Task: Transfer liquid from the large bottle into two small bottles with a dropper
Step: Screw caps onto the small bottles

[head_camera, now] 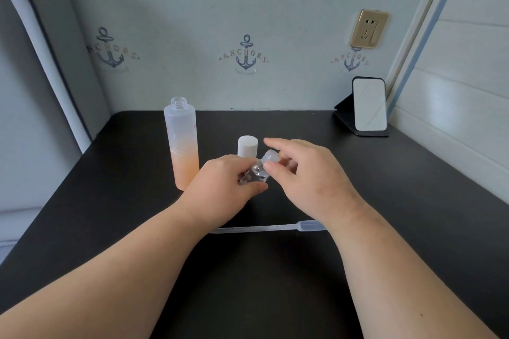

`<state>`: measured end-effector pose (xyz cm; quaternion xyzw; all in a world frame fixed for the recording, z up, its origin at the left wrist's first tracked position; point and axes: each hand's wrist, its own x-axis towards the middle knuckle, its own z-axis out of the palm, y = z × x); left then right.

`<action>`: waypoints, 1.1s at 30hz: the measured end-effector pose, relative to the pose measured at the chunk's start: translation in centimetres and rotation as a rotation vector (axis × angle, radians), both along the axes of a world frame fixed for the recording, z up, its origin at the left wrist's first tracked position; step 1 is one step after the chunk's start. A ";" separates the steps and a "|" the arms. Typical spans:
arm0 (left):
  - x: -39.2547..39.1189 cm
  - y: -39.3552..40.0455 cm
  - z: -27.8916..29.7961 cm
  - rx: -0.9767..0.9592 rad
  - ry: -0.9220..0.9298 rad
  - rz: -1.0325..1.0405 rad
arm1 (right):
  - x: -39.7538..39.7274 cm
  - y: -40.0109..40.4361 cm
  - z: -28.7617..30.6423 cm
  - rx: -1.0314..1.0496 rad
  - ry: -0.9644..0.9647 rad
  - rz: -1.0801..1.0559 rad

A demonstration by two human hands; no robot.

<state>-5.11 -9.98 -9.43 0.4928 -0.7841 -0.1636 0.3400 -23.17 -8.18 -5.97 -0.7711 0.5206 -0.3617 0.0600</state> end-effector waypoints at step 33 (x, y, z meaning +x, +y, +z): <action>-0.3 -0.4 0.6 0.209 -0.126 0.287 | -2.5 2.8 -0.7 0.473 0.048 -0.030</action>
